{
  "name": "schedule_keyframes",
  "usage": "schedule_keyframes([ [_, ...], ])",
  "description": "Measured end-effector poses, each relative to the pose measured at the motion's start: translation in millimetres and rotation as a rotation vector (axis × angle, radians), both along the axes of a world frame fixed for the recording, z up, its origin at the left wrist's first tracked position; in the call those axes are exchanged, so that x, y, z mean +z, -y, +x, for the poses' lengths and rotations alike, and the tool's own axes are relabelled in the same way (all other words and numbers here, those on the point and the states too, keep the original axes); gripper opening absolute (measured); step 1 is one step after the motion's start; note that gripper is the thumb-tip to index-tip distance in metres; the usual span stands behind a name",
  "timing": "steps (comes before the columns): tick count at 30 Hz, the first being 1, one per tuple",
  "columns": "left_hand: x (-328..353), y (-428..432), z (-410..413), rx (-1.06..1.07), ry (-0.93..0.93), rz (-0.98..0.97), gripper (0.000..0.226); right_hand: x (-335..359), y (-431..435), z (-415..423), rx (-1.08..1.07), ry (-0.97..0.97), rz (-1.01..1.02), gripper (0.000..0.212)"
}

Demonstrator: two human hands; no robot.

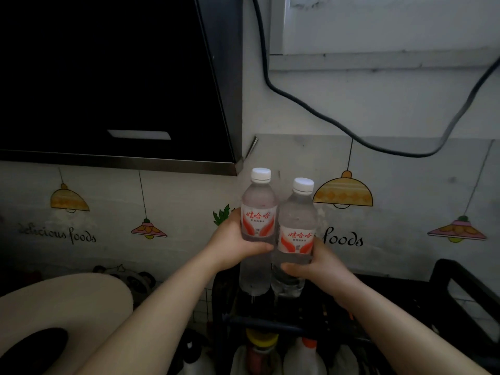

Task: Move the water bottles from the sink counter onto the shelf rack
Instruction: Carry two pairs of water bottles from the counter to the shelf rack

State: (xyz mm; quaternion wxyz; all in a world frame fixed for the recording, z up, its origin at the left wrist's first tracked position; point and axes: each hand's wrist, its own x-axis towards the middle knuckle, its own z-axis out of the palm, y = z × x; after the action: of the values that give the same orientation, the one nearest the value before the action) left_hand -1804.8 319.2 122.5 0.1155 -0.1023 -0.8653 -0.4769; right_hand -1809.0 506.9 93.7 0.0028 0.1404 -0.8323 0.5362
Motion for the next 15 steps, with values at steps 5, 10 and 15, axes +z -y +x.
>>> schedule_keyframes([
  [5, 6, -6, 21, 0.141, -0.024, -0.103, 0.069, 9, -4, 18, -0.089, 0.027, 0.097, 0.054],
  [10, 12, -16, 53, 0.330, 0.013, -0.226, 0.081, 20, -16, 44, -0.166, -0.015, 0.360, 0.087],
  [15, 10, -37, 97, 0.351, 0.048, -0.352, 0.080, 20, -35, 77, -0.127, -0.074, 0.527, 0.080],
])
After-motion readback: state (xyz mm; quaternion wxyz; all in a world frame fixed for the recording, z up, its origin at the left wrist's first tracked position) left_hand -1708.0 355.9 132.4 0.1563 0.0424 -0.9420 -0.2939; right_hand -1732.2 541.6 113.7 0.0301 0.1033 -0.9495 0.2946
